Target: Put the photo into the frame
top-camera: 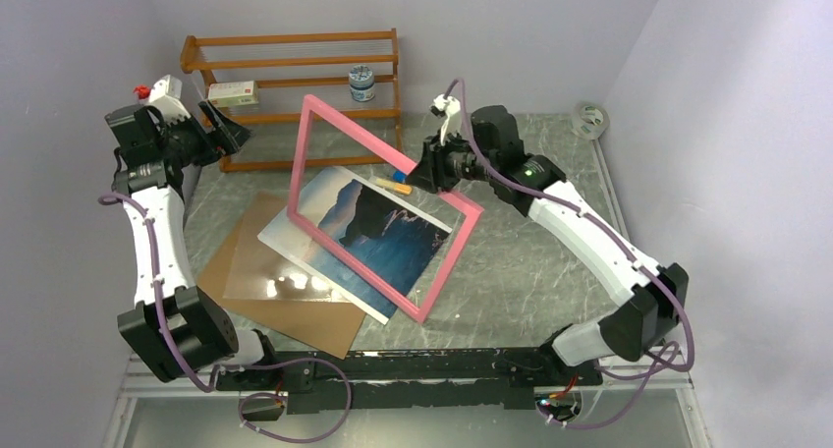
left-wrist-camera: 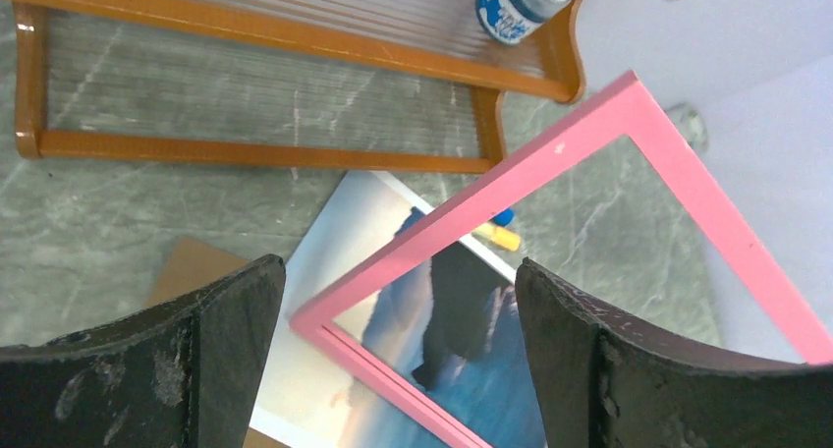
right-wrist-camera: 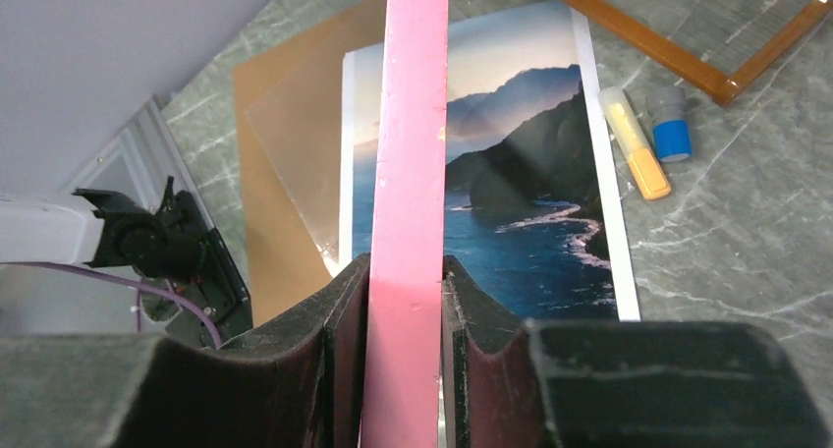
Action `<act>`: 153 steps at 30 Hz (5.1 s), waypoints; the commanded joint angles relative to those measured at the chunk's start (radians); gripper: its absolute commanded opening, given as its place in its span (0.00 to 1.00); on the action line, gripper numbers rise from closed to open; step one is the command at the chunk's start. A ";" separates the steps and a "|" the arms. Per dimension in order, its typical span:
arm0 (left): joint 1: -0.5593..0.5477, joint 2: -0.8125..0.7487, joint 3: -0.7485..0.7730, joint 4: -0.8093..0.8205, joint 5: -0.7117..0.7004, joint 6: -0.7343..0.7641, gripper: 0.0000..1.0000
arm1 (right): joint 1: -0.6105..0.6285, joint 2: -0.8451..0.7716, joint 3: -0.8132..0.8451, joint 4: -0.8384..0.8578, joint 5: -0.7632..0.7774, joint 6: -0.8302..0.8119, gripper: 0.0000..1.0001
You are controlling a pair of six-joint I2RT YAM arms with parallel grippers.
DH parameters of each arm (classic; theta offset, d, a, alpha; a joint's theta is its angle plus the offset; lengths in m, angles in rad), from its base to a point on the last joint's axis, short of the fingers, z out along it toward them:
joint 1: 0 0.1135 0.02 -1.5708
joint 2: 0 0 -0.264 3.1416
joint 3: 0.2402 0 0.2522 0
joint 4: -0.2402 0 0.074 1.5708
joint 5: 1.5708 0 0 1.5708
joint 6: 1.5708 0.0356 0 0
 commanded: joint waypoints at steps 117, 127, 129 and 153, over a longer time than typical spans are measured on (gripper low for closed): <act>-0.153 -0.020 -0.381 -0.285 -0.395 -0.327 0.91 | 0.054 0.403 -0.127 -0.015 0.379 0.392 0.63; -0.152 0.007 -0.373 -0.225 -0.260 -0.296 0.89 | 0.076 0.447 -0.096 -0.207 0.579 0.551 0.68; -0.152 0.017 -0.373 -0.212 -0.251 -0.299 0.89 | 0.076 0.455 -0.109 -0.226 0.576 0.581 0.73; -0.152 0.054 -0.428 0.012 0.019 -0.307 0.88 | 0.075 0.428 -0.365 0.478 0.149 0.514 0.64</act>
